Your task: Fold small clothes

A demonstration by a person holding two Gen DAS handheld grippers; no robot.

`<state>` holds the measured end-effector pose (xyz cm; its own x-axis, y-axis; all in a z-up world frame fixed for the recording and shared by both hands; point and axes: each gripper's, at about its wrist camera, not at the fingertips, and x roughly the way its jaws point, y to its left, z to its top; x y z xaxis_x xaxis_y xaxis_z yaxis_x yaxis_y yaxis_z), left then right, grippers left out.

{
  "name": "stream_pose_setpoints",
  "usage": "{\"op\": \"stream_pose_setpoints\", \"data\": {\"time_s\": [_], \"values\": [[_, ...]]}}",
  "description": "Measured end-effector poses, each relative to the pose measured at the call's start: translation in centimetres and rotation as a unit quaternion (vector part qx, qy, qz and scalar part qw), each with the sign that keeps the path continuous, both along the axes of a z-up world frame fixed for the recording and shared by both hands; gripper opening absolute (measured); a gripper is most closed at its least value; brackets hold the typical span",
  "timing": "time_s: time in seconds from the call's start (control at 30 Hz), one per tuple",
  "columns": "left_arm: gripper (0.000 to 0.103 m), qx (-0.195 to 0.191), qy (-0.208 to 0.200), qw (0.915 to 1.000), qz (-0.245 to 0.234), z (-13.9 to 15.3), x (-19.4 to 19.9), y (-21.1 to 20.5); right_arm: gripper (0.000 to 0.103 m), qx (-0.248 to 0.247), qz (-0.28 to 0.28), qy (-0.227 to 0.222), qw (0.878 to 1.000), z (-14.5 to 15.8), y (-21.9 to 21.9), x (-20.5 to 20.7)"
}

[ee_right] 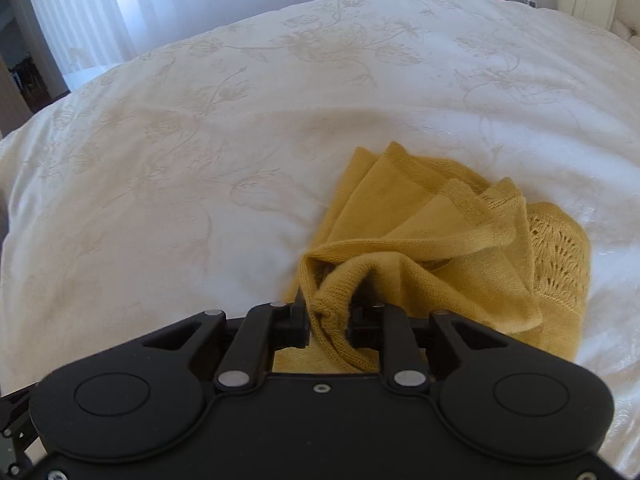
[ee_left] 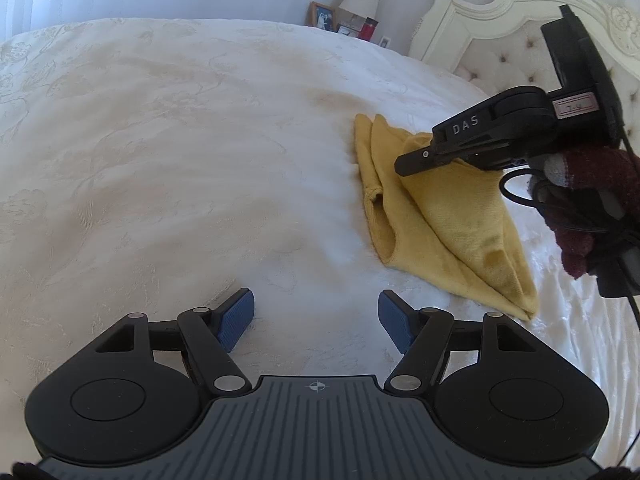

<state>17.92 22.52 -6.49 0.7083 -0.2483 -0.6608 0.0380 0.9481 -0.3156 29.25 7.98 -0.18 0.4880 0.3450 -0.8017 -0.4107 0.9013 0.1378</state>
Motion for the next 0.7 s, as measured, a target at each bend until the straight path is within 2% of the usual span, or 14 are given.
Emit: {"op": "stream_pose_setpoints", "data": {"time_s": [0.13, 0.3, 0.37, 0.5, 0.6, 0.7], "values": [[0.067, -0.001, 0.000, 1.0000, 0.001, -0.2, 0.0, 0.0, 0.037, 0.078, 0.011, -0.002, 0.997, 1.4, -2.0, -1.3], [0.067, -0.003, -0.002, 1.0000, 0.002, -0.2, 0.1, 0.2, 0.037, 0.146, -0.020, -0.023, 0.989, 3.1, -5.6, -2.2], [0.067, -0.002, -0.004, 1.0000, 0.002, -0.2, 0.1, 0.1, 0.037, 0.142, -0.046, -0.044, 0.988, 3.4, -7.1, -2.4], [0.067, 0.003, -0.008, 1.0000, 0.003, 0.0, -0.1, 0.1, 0.037, 0.092, -0.078, -0.053, 0.991, 2.2, -8.2, -1.9], [0.067, 0.010, -0.010, 0.9999, 0.003, 0.2, -0.1, 0.0, 0.037, 0.085, -0.073, -0.044, 0.993, 0.6, -8.1, -2.4], [0.067, 0.017, -0.020, 0.9997, 0.001, 1.0, 0.2, -0.2, 0.037, 0.084, -0.032, -0.019, 0.996, -1.2, -7.1, -4.0]]}}
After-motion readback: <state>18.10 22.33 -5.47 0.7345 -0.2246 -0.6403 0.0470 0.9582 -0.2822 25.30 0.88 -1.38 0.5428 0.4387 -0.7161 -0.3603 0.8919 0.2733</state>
